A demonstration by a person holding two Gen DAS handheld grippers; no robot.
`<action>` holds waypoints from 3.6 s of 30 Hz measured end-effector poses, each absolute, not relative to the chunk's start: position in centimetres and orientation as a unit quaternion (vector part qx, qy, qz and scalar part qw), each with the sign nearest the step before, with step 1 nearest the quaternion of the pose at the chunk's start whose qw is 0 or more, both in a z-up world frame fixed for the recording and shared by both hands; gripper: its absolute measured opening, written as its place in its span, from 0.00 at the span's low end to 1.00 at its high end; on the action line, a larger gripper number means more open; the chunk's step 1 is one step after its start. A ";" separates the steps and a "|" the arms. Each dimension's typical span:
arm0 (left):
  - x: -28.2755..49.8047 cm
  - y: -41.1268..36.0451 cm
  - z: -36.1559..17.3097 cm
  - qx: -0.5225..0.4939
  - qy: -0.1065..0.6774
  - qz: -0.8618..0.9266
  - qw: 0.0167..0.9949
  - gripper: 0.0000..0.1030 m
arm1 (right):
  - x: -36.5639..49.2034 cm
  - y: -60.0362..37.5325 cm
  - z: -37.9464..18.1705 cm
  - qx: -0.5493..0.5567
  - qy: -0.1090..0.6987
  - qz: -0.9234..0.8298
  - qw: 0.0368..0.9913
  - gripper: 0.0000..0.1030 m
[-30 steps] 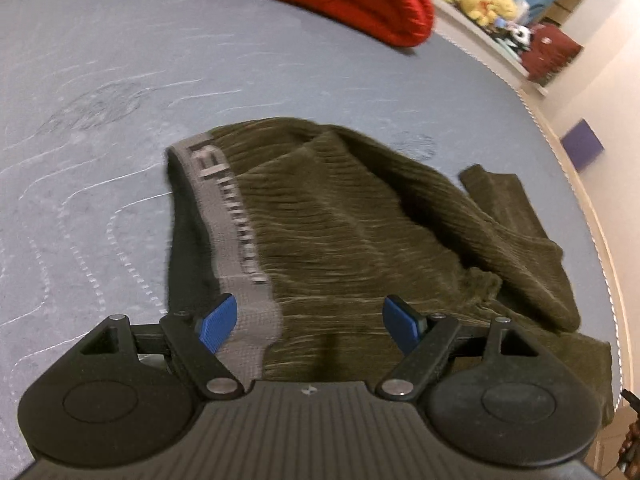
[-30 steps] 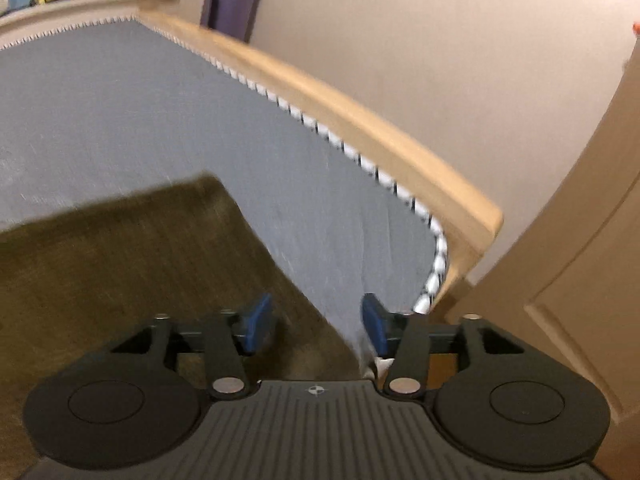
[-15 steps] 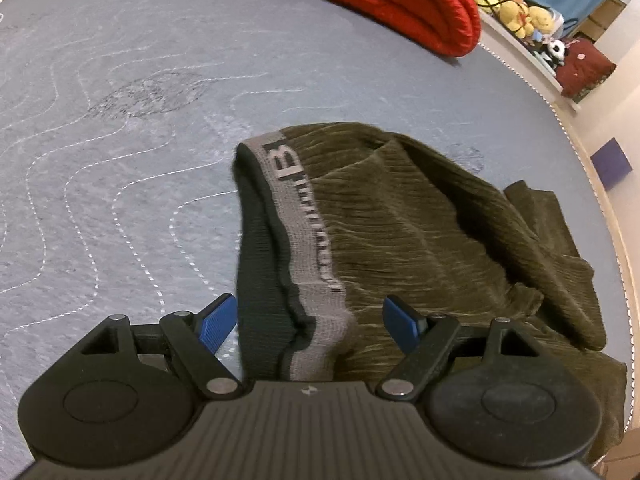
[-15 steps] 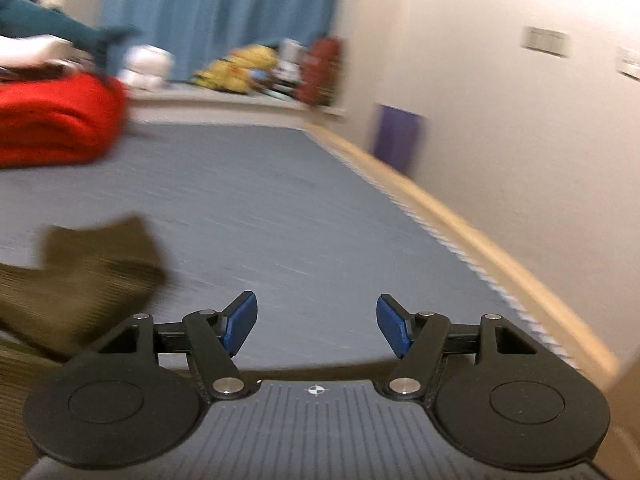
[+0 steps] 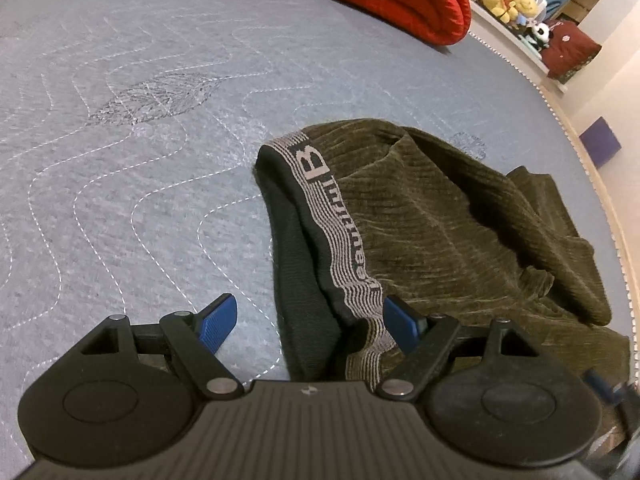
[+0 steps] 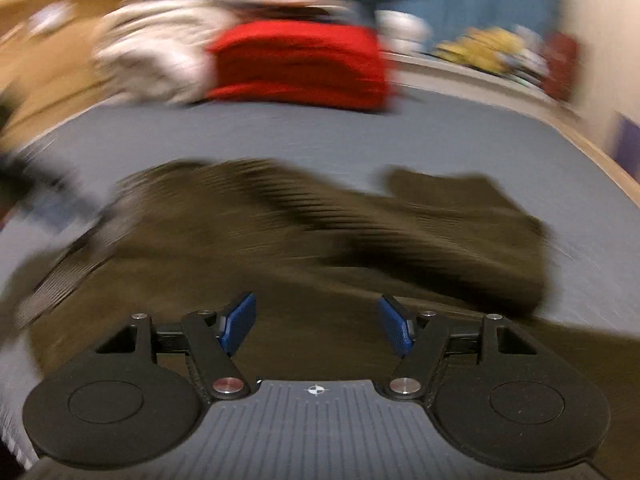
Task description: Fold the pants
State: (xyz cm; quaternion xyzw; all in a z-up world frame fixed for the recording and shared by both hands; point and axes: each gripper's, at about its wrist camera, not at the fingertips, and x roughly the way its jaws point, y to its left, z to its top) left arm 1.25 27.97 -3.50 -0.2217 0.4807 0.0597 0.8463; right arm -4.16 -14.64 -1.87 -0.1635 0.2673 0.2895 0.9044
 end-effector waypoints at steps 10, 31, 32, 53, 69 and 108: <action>2.8 29.8 -5.9 -0.271 0.488 0.007 0.830 0.82 | -9.2 -4.6 -5.2 -0.251 0.266 0.447 0.816 0.68; 7.1 29.5 -7.3 -0.239 0.446 0.002 0.862 0.14 | -9.8 0.8 -5.5 -0.274 0.257 0.550 0.746 0.23; 6.9 29.7 -6.9 -0.245 0.442 0.002 0.863 0.14 | -9.9 0.7 -5.4 -0.276 0.252 0.552 0.745 0.22; 2.8 28.4 -1.1 -0.068 0.432 0.146 0.888 0.48 | -10.8 2.9 -2.9 -0.262 0.267 0.602 0.706 0.39; 5.8 18.6 -3.6 -0.022 0.489 0.013 0.872 0.57 | 3.4 -17.8 9.3 -0.116 0.200 0.314 0.921 0.84; 9.8 3.4 1.4 0.020 0.398 -0.015 0.917 0.14 | 19.1 -30.4 2.7 0.142 0.376 0.041 0.915 0.07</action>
